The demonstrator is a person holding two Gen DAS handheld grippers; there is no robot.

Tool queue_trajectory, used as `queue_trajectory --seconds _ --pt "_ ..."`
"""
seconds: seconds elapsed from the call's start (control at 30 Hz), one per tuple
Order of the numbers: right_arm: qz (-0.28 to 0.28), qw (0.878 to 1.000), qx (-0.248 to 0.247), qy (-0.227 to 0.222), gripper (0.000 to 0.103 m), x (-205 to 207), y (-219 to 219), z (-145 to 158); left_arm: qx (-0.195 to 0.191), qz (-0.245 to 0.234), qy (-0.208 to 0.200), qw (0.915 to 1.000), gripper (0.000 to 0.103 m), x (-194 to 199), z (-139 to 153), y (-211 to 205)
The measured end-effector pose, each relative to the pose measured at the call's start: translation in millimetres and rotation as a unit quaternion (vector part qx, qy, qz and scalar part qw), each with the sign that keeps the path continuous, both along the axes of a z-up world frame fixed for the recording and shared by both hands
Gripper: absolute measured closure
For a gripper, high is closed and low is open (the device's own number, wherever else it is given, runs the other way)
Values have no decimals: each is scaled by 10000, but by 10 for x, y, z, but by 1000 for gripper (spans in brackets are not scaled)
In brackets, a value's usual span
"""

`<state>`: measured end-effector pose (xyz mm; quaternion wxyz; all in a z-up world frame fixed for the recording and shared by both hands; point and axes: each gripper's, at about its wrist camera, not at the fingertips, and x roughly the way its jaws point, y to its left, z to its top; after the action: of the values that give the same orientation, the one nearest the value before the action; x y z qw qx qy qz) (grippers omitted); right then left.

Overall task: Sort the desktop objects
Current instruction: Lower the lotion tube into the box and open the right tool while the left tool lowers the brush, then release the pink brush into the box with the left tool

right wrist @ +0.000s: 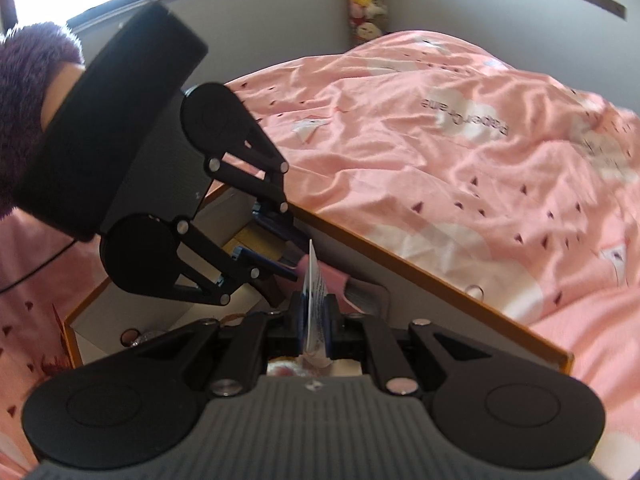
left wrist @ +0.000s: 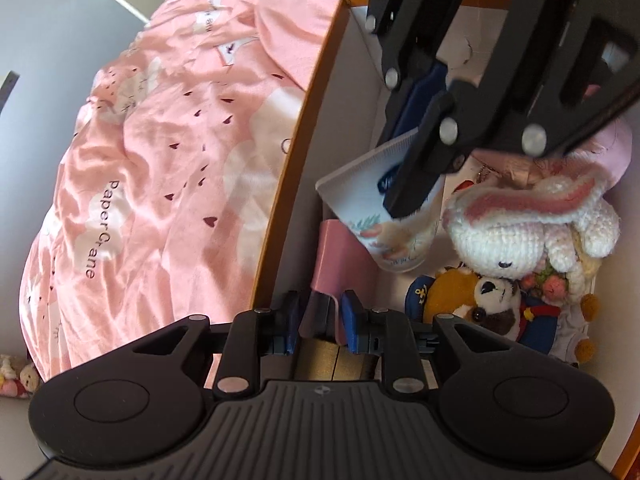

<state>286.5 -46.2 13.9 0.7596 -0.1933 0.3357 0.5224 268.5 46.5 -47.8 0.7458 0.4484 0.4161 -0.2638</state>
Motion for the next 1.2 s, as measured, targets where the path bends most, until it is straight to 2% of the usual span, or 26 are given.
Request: queue_trajectory --seconds 0.27,0.47,0.57,0.7,1.0,1.07,1.2 --pt "446 9985 -132 -302 94 -42 229 -125 -332 717 -717 9943 77 -224 125 120" --pt "580 9975 -67 -402 94 -98 324 -122 -856 1732 -760 9782 77 -360 411 283" --pt "591 9977 2 -335 94 -91 381 -131 -1198 2227 -800 9642 77 -449 540 326" --pt "616 9978 171 -174 94 -65 417 -142 -1630 2859 -833 9406 77 -576 642 402" --pt "433 9990 -56 17 91 -50 387 -231 -2244 3873 -627 8920 77 -766 602 553" --pt "391 9992 -15 28 89 -74 362 -205 -2345 3929 -607 8871 77 -797 595 543" --pt "374 9993 -19 4 89 -129 321 -145 -2369 4005 -583 8833 77 -839 578 476"
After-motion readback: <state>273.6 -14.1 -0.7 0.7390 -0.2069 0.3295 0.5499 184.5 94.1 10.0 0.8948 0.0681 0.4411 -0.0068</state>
